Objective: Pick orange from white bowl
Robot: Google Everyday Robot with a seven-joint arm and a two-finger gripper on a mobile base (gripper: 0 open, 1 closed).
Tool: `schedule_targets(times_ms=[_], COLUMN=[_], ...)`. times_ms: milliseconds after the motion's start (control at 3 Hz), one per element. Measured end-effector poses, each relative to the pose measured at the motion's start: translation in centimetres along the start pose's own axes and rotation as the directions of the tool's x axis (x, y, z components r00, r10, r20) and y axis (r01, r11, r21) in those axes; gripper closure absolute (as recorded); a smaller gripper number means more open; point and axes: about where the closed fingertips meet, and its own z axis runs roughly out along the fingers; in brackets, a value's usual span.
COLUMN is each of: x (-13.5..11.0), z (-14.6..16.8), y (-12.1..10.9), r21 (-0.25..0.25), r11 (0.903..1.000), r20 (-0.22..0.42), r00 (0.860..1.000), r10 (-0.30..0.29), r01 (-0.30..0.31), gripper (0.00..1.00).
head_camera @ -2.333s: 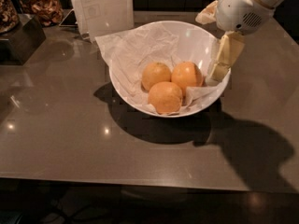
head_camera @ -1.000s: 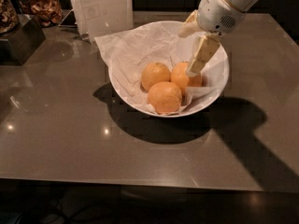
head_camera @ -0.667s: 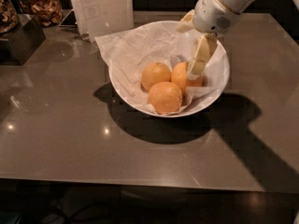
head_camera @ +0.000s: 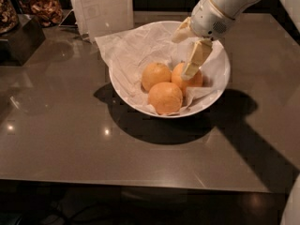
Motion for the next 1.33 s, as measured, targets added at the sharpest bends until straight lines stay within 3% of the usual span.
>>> schedule_targets(times_ms=[333,1333], x=[0.0,1.2], z=[0.0,0.2], y=[0.0,1.1], r21=[0.0,-0.02], r11=[1.0,0.9993], r20=[0.0,-0.004], r00=[1.0,0.999], r10=[0.0,0.032], r01=[0.0,-0.032], gripper=[0.4,0.39])
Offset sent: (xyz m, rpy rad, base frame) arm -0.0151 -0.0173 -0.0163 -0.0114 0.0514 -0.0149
